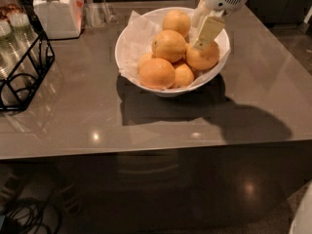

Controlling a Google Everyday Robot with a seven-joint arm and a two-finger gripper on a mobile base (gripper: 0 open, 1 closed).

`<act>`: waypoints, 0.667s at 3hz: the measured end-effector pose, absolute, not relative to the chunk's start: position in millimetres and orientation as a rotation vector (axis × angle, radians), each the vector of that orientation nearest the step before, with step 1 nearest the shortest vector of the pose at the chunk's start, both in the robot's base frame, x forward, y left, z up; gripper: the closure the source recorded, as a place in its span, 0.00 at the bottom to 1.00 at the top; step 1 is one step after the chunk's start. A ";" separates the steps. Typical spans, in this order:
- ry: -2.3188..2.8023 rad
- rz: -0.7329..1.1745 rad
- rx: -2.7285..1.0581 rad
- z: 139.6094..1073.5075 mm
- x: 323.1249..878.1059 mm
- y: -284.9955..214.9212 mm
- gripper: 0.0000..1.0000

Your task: Pick orange from white bowl

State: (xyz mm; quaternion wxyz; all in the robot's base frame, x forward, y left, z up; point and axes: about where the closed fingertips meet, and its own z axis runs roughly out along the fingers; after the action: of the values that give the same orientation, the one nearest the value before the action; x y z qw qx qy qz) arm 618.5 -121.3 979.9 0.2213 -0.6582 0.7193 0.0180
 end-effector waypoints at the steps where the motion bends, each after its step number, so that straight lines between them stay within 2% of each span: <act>1: 1.997 0.069 -1.823 971.0 624.9 -119.1 0.33; 2: 2.011 0.095 -1.821 962.1 629.2 -119.5 0.38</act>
Offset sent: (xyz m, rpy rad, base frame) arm 0.0086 -0.0039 -0.0253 0.0112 0.0788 -0.0046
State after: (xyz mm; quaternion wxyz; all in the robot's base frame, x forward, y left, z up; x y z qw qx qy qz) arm 629.2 -119.5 962.1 0.2119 -0.6556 0.7239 0.0341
